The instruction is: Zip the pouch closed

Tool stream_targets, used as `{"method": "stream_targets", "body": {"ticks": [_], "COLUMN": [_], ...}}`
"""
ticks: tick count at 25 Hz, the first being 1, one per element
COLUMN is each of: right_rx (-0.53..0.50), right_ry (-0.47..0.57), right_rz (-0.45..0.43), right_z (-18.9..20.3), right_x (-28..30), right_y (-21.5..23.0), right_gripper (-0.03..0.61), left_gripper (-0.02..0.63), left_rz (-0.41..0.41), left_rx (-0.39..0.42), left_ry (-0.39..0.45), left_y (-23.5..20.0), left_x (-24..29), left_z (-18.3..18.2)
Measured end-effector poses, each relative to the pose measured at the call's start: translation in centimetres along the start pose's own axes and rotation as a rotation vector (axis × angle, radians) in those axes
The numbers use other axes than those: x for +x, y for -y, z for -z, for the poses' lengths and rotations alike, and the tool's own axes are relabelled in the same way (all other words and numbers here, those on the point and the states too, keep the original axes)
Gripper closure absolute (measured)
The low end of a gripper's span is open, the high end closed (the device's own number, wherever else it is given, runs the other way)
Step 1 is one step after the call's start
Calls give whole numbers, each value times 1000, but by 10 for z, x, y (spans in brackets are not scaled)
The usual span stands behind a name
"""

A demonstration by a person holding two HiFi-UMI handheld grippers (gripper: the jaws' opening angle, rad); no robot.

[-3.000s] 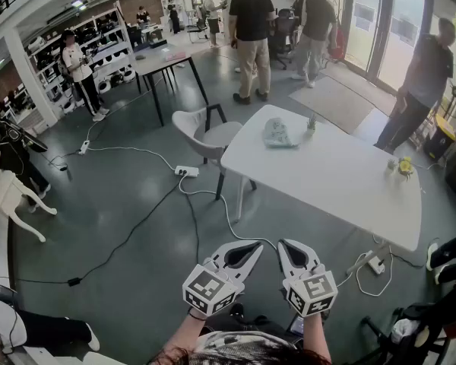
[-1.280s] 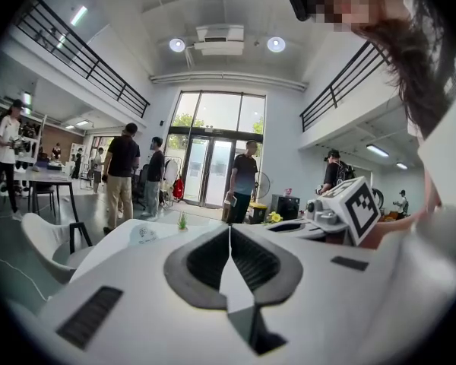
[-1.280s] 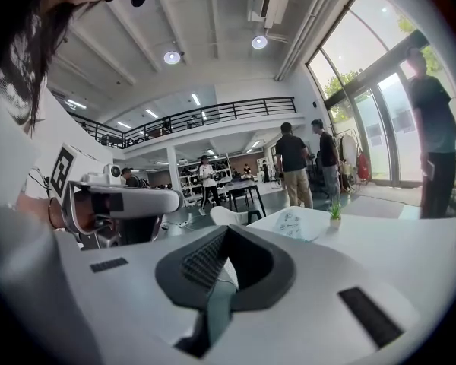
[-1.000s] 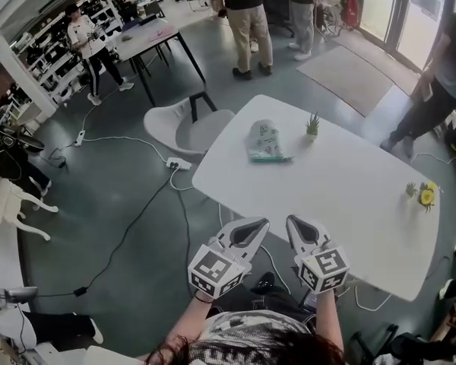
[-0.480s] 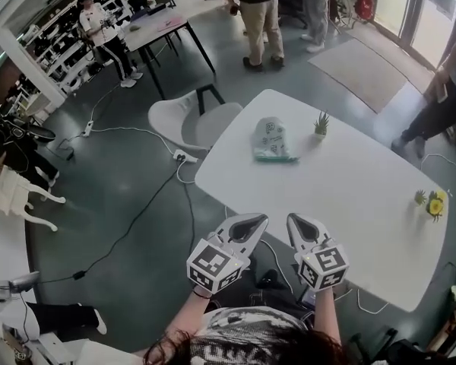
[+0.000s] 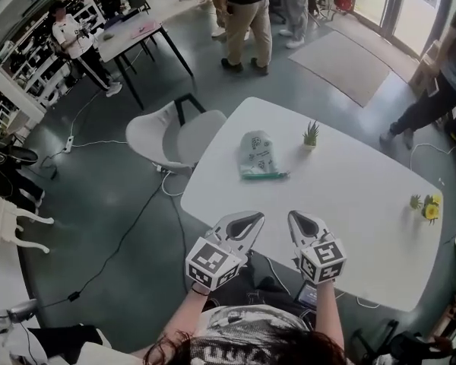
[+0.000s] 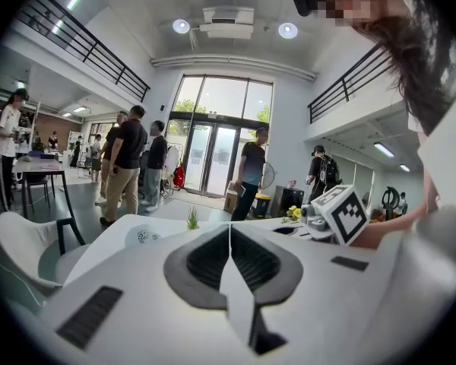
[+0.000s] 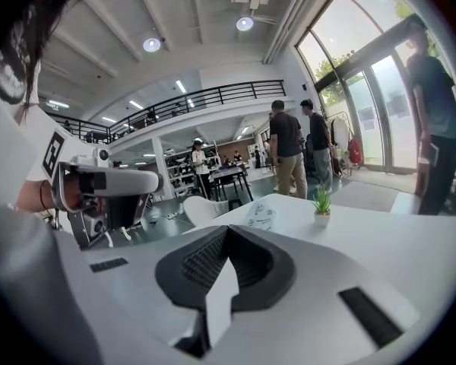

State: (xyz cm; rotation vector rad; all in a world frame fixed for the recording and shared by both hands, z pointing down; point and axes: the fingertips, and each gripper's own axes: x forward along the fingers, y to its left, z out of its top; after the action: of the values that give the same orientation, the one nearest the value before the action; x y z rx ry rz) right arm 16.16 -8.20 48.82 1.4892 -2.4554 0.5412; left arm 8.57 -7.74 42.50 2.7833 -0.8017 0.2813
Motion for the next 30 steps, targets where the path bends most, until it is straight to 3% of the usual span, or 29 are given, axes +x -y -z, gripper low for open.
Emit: {"method": "stream_targets", "body": {"ticks": [5, 12, 16, 24, 30], "right_rx": [-131, -303, -382, -634, -792], "right_ry": [-100, -287, -394, -642, -693], "right_rz": [61, 75, 30, -100, -210], "right_z": [13, 41, 63, 100, 100], "right_x": [49, 113, 141, 170, 182], "right_y": [53, 117, 140, 168, 164], "right_gripper": [580, 558, 523, 459, 459], "left_gripper": [598, 598, 598, 598, 598], "left_rz": [38, 83, 92, 63, 40], "left_rx": [-2, -24, -20, -26, -43], "left_ry": [-12, -16, -37, -71, -93], "left_y": [-39, -73, -86, -112, -126], "left_x": [26, 47, 54, 56, 51], "left_z": [-2, -7, 0, 8, 14]}}
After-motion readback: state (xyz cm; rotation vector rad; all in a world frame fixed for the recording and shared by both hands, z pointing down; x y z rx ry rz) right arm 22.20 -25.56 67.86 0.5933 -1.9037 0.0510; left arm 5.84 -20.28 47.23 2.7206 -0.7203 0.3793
